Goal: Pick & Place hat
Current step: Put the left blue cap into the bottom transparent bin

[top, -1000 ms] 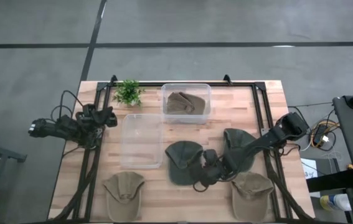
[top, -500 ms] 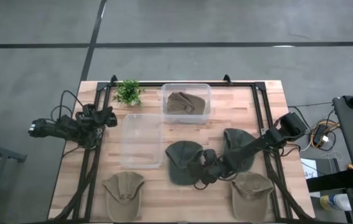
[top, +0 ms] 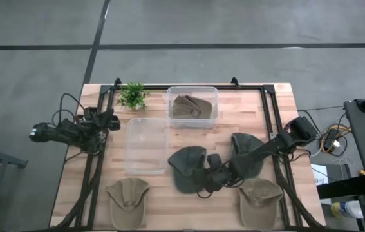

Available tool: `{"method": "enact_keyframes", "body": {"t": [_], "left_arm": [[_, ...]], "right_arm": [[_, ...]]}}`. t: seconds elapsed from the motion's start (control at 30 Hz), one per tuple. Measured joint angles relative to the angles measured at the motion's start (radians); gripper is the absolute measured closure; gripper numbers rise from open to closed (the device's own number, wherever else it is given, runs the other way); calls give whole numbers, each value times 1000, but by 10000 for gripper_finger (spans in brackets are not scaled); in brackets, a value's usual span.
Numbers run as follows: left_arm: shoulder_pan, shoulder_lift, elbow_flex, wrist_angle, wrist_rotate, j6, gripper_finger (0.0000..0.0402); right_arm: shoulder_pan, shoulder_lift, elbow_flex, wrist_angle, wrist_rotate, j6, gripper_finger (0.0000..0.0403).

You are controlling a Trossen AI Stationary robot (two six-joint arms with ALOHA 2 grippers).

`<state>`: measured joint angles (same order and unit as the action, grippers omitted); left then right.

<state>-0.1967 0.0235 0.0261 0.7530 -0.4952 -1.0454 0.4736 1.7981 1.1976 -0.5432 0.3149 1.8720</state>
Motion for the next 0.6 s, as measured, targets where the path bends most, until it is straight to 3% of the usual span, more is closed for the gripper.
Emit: {"method": "enact_keyframes", "body": {"t": [0.27, 0.6], "left_arm": [[-1, 0, 0, 0, 0, 1, 394], [0, 0, 0, 0, 0, 2, 394]], "right_arm": [[2, -14, 196, -313, -1, -44, 393], [6, -16, 407, -529, 33, -93, 392]]}}
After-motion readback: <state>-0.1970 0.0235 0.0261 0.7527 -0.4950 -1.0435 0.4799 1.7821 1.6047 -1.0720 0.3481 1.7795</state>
